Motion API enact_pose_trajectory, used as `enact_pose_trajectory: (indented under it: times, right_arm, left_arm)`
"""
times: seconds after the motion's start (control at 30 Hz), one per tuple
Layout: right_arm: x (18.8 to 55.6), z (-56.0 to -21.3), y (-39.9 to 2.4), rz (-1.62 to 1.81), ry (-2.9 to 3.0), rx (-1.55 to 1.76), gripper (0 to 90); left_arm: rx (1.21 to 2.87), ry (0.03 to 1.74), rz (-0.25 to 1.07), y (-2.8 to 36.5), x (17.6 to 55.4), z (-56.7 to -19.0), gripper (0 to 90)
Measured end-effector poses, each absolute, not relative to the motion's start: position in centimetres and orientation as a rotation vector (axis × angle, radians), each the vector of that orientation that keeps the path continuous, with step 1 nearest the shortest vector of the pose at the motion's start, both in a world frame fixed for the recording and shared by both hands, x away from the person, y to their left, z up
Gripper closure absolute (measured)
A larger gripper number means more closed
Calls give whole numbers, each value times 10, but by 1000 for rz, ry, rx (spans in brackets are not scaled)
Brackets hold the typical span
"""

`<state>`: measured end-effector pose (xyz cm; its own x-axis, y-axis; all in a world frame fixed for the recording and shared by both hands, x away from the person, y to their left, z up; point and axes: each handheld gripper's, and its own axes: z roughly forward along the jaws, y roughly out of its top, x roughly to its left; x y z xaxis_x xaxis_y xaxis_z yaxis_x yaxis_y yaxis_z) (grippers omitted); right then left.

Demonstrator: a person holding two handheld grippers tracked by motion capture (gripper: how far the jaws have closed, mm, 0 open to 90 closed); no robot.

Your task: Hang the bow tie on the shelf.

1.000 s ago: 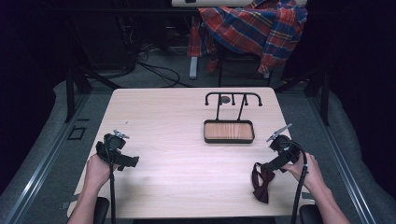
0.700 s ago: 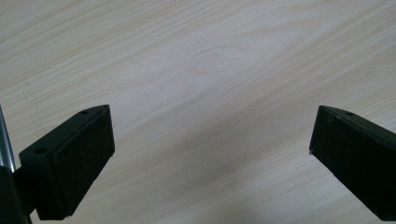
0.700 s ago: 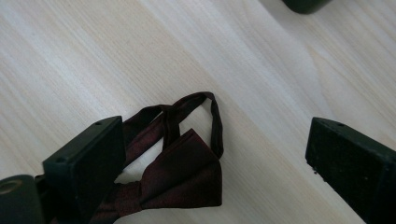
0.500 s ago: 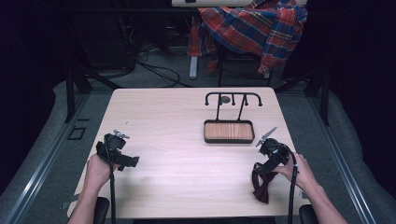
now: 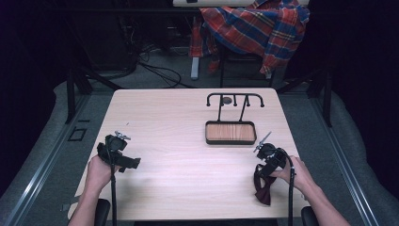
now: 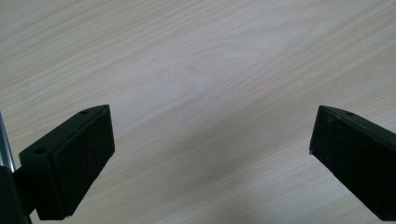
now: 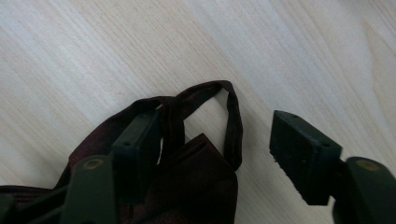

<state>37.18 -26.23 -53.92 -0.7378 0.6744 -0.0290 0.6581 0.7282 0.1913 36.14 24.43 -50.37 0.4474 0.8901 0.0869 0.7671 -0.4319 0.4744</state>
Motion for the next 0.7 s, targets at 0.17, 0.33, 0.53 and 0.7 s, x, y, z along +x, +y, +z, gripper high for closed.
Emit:
enact_pose_trajectory:
  times: [0.17, 0.33, 0.53, 0.7]
  right_arm:
    - [375, -540, -267, 226, 2839, 1108, 441]
    - [377, -543, -270, 241, 2812, 1166, 556]
    - [378, -539, -276, 263, 2771, 1206, 493]
    - [382, -546, -284, 233, 2732, 1321, 410]
  left_arm:
    - [2341, 1403, 461, 244, 362, -504, 1]
    - [2343, 1405, 460, 244, 362, -504, 1]
    - [2347, 1404, 461, 244, 362, -504, 1]
    - [2346, 1405, 461, 245, 362, -504, 1]
